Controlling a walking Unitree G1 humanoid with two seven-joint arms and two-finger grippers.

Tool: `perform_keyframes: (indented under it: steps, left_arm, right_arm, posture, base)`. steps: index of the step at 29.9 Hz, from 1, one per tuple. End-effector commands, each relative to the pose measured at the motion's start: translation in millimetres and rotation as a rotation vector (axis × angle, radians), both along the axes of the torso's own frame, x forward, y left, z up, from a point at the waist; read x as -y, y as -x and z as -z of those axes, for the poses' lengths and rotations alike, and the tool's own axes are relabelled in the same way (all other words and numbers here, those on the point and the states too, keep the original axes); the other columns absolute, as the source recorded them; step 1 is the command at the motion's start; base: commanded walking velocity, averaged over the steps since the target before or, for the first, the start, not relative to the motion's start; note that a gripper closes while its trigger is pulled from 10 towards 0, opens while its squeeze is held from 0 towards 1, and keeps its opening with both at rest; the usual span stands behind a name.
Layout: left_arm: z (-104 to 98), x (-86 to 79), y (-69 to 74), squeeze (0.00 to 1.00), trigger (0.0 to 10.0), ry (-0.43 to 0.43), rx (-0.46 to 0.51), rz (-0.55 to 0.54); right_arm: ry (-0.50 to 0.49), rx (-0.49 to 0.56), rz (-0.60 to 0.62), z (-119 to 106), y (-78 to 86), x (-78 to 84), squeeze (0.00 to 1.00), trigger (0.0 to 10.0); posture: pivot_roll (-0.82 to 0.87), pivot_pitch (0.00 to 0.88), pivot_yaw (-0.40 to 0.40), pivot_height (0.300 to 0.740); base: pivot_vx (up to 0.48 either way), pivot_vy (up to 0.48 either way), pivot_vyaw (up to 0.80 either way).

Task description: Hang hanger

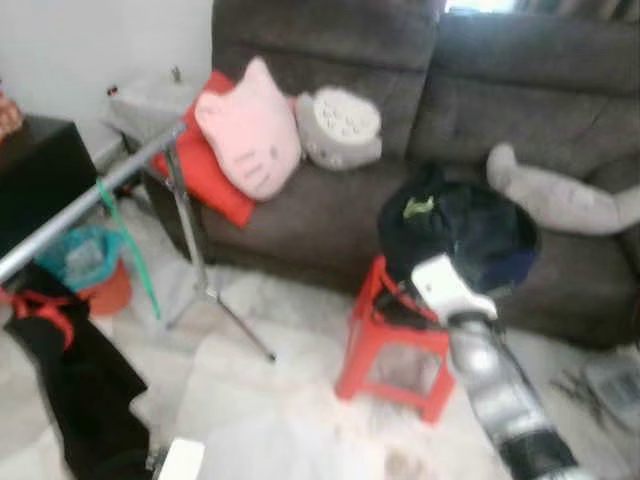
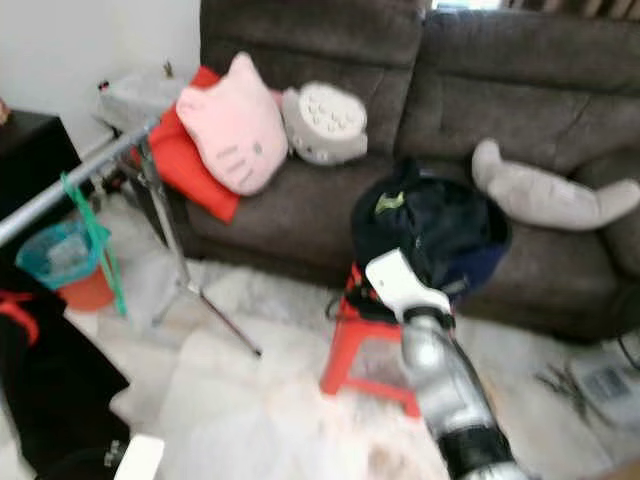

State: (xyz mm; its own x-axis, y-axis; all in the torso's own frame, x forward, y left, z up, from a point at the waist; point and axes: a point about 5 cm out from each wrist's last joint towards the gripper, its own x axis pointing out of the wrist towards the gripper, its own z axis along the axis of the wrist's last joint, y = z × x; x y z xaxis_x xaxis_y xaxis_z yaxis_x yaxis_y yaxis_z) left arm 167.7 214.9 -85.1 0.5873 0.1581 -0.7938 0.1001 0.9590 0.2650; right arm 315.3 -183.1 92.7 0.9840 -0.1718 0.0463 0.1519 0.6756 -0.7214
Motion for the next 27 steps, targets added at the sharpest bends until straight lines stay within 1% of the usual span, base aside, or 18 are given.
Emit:
perform_keyframes:
  steps: [1, 9, 11, 12, 14, 15, 16, 17, 19, 20, 23, 24, 25, 26, 27]
  left_arm:
    - [7.2, 4.5, 14.3, 0.0, 10.0, 0.013, -0.05, 0.001]
    - [7.1, 2.6, 14.8, 0.0, 10.0, 0.006, -0.053, 0.004]
    - [7.1, 2.2, 14.9, 0.0, 10.0, 0.005, -0.054, 0.005]
    - [7.1, 2.2, 14.9, 0.0, 10.0, 0.005, -0.054, 0.005]
    - [7.0, 1.8, 14.8, 0.0, 10.0, 0.004, -0.054, 0.005]
    - [7.0, 1.8, 14.8, 0.0, 10.0, 0.004, -0.054, 0.005]
    - [6.9, 1.7, 14.8, 0.0, 10.0, 0.003, -0.054, 0.006]
    - [6.6, 1.4, 14.3, 0.0, 10.0, 0.0, -0.049, 0.003]
    - [6.4, 1.1, 13.8, 0.0, 10.0, -0.003, -0.047, 0.001]
    - [6.3, 1.1, 13.6, 0.0, 10.0, -0.003, -0.049, 0.004]
    - [6.3, 1.1, 13.5, 0.0, 10.0, -0.004, -0.05, 0.006]
    - [6.3, 1.1, 13.4, 0.0, 10.0, -0.004, -0.05, 0.006]
    - [6.3, 1.2, 13.4, 0.0, 10.0, -0.003, -0.05, 0.005]
    - [6.4, 1.3, 13.5, 0.0, 10.0, -0.002, -0.05, 0.003]
    - [6.4, 1.3, 13.5, 0.0, 10.0, -0.002, -0.05, 0.003]
  right_arm:
    - [-0.012, 0.038, -0.011, -9.3, -3.7, -3.9, 0.0, 10.0]
    - [-0.011, 0.055, 0.0, -10.9, -3.3, -2.8, 0.0, 10.0]
    - [-0.009, 0.103, 0.008, -17.2, -3.2, -1.3, 0.0, 10.0]
    - [-0.009, 0.103, 0.008, -17.2, -3.2, -1.3, 0.0, 10.0]
    - [-0.014, 0.211, 0.005, -32.5, -3.4, -1.4, 0.0, 10.0]
    - [-0.014, 0.211, 0.005, -32.5, -3.4, -1.4, 0.0, 10.0]
    - [-0.018, 0.247, 0.002, -37.7, -3.3, -1.7, 0.0, 10.0]
    - [-0.022, 0.397, 0.014, -62.5, -2.7, 0.7, 0.0, 10.0]
    - [-0.027, 0.496, 0.022, -81.1, -2.5, 2.7, 0.0, 10.0]
    - [-0.037, 0.572, 0.021, -99.9, -4.5, 4.2, 0.0, 10.0]
    - [-0.047, 0.646, -0.001, -122.1, -7.5, 2.8, 0.0, 10.0]
    - [-0.048, 0.652, -0.004, -124.1, -7.8, 2.4, 0.0, 10.0]
    - [-0.054, 0.673, -0.026, -131.6, -8.6, -0.1, 0.0, 10.0]
    - [-0.068, 0.714, -0.077, -145.6, -9.7, -6.5, 0.0, 10.0]
    - [-0.068, 0.714, -0.077, -145.6, -9.7, -6.5, 0.0, 10.0]
  posture:
    - [0.01, 0.0, -0.037, 0.74]
    - [0.01, 0.0, -0.034, 0.74]
    - [0.01, 0.0, -0.033, 0.74]
    - [0.01, 0.0, -0.033, 0.74]
    - [0.01, 0.0, -0.033, 0.74]
    - [0.01, 0.0, -0.033, 0.74]
    - [0.01, 0.0, -0.033, 0.74]
    - [0.01, 0.0, -0.033, 0.74]
    - [0.01, 0.0, -0.028, 0.74]
    - [0.0, 0.0, -0.024, 0.74]
    - [0.0, 0.0, -0.024, 0.74]
    - [0.0, 0.0, -0.024, 0.74]
    - [0.0, 0.0, -0.024, 0.74]
    - [0.0, 0.0, -0.024, 0.74]
    - [0.0, 0.0, -0.024, 0.74]
  base:
    - [-0.341, 0.0, 0.0]
    - [-0.345, 0.0, 0.0]
    - [-0.343, 0.0, 0.0]
    - [-0.341, 0.0, 0.0]
    - [-0.345, 0.0, 0.0]
    - [-0.345, 0.0, 0.0]
    - [-0.345, 0.0, 0.0]
    - [0.0, 0.0, 0.0]
    - [0.0, 0.0, 0.0]
    - [0.0, 0.0, 0.0]
    - [0.0, 0.0, 0.0]
    - [0.0, 0.0, 0.0]
    - [0.0, 0.0, 0.0]
    - [0.0, 0.0, 0.0]
    - [0.0, 0.0, 0.0]
